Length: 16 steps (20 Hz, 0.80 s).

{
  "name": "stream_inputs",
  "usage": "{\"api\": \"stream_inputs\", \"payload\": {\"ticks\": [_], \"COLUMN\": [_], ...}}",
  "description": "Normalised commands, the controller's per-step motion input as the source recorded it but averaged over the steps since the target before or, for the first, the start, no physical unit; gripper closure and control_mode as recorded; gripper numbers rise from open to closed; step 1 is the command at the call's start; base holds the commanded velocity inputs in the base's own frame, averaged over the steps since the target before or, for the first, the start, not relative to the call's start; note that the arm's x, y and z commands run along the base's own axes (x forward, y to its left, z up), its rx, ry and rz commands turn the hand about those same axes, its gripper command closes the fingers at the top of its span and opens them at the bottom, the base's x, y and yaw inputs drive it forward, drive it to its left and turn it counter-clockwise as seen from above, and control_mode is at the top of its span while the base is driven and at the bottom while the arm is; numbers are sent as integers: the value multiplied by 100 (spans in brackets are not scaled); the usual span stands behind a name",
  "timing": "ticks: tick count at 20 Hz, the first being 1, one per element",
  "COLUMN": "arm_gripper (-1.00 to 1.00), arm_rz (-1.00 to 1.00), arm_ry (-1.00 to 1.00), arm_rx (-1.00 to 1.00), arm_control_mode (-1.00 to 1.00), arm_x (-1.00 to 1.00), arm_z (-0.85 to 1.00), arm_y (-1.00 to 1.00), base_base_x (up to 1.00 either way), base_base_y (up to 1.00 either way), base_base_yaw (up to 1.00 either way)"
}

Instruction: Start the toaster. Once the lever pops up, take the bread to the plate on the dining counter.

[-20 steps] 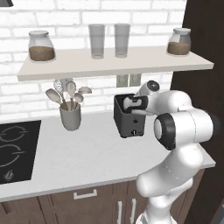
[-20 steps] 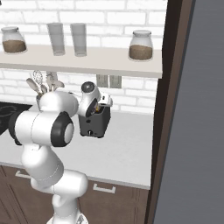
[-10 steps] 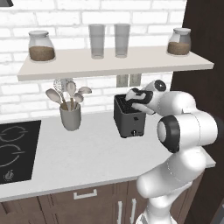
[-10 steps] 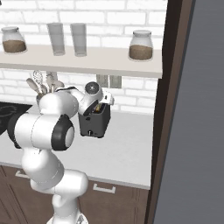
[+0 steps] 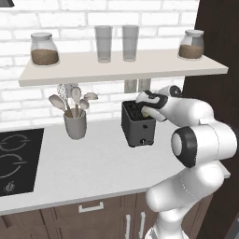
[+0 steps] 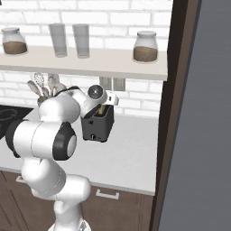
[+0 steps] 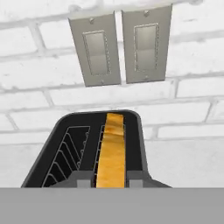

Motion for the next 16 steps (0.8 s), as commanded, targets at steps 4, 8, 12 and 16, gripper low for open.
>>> {"api": "stream_inputs", "payload": {"ticks": [4, 8, 12, 16], "arm_gripper": [100, 100, 100, 100], "arm_rz": [0, 1, 1, 1], "arm_ry": [-4, 0, -2, -15], "arm_rx": [-4, -8, -6, -1], "arm_control_mode": [-100, -100, -100, -100], "arm_x": [-7, -26, -62, -97], "arm_z": [83, 73, 49, 14], "arm_y": [-16, -10, -3, 0], "base_base_x": [0, 0, 0, 0], "base_base_y": [0, 0, 0, 0], "base_base_yaw": [0, 0, 0, 0]}}
